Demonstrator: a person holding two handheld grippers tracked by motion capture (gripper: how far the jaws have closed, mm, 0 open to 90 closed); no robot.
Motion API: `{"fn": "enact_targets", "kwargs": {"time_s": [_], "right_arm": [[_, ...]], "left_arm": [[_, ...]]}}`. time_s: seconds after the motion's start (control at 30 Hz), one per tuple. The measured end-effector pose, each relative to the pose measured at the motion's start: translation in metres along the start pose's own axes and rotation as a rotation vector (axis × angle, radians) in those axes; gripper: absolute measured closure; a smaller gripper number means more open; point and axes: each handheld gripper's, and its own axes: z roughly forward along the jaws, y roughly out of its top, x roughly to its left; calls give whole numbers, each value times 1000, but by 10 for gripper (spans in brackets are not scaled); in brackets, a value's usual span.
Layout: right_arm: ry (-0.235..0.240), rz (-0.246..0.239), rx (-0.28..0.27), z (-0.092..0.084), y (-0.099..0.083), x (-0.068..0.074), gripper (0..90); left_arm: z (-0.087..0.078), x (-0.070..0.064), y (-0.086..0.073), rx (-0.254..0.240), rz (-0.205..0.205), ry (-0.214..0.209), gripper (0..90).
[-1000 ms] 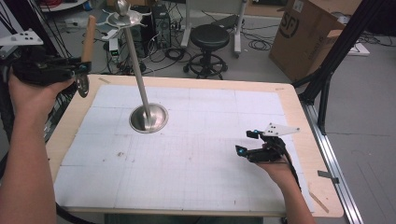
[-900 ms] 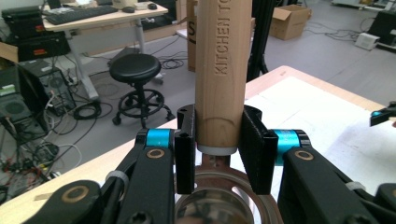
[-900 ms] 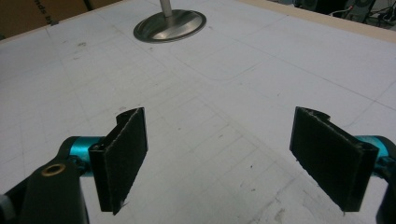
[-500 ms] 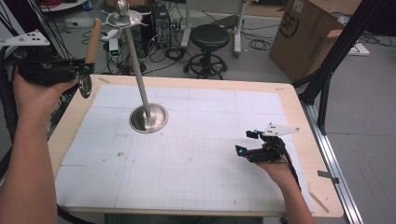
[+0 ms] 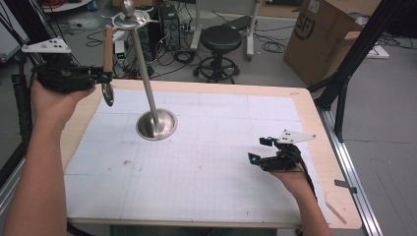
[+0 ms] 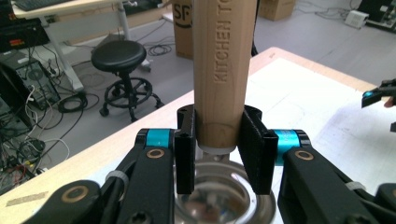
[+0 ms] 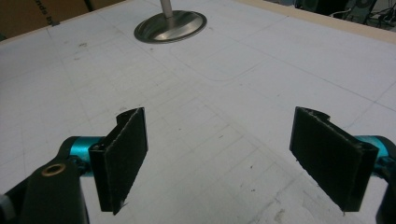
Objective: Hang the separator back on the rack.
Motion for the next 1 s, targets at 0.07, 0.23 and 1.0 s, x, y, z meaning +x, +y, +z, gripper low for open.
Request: {"fn": "enact_targets", "kwargs": {"time_s": [0.07, 0.23, 1.0], "right_arm": [[-2, 1, -3, 0, 0, 0, 184], [-1, -1, -2, 0, 0, -1, 185], [3, 2, -2, 0, 0, 1, 185]], "left_arm": [[3, -1, 1, -2, -4, -9, 689], [8, -3, 3, 4, -9, -8, 689], [1, -9, -1, -26, -7, 37, 409]]}}
